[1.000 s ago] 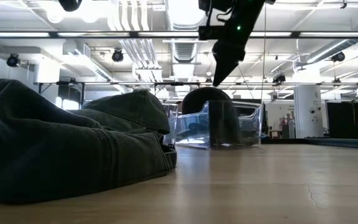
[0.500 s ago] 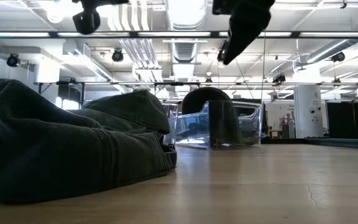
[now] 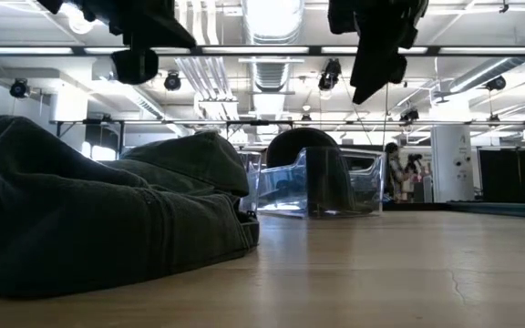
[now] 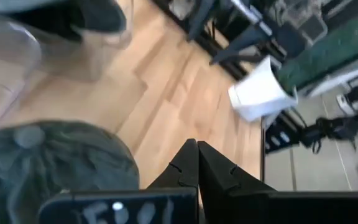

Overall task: Pick & Place hat
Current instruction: Put the gray cap into the right transparent bin

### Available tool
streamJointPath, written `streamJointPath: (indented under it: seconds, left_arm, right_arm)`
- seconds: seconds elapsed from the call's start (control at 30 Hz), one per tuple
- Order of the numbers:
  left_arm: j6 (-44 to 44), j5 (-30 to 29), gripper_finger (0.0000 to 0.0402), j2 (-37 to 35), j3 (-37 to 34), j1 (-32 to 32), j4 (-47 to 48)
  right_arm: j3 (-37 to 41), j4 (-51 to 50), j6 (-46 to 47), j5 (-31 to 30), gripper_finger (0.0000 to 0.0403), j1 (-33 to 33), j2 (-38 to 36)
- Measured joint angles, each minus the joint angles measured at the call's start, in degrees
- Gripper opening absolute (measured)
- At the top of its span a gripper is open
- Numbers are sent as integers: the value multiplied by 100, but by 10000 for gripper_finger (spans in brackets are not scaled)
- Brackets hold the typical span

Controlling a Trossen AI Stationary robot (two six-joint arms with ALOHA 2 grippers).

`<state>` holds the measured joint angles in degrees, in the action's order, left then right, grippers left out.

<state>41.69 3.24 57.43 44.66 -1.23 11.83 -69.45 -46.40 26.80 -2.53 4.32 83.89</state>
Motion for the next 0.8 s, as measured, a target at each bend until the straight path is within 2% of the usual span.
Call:
streamJointPath:
  seconds: [0.13, 0.43, 0.57, 0.7, 0.8]
  left_arm:
    - [-111, 125, 0, 241, 0, -320, 269]
    - [638, 35, 0, 376, 0, -910, 1108]
    - [836, 223, 0, 354, 1, -1241, 1512]
    - [999, -354, 2, 467, 0, -1428, 2277]
    - [1139, -482, 16, 606, 0, -1437, 2645]
  right_arm:
    - [30, 328, 102, 5, 214, 142, 169]
    - [39, 774, 675, 4, 215, 146, 602]
    - [39, 1207, 951, 271, 215, 142, 817]
    - [47, 1410, 1098, 437, 215, 121, 1070]
    - [48, 1690, 1094, 551, 215, 76, 1168]
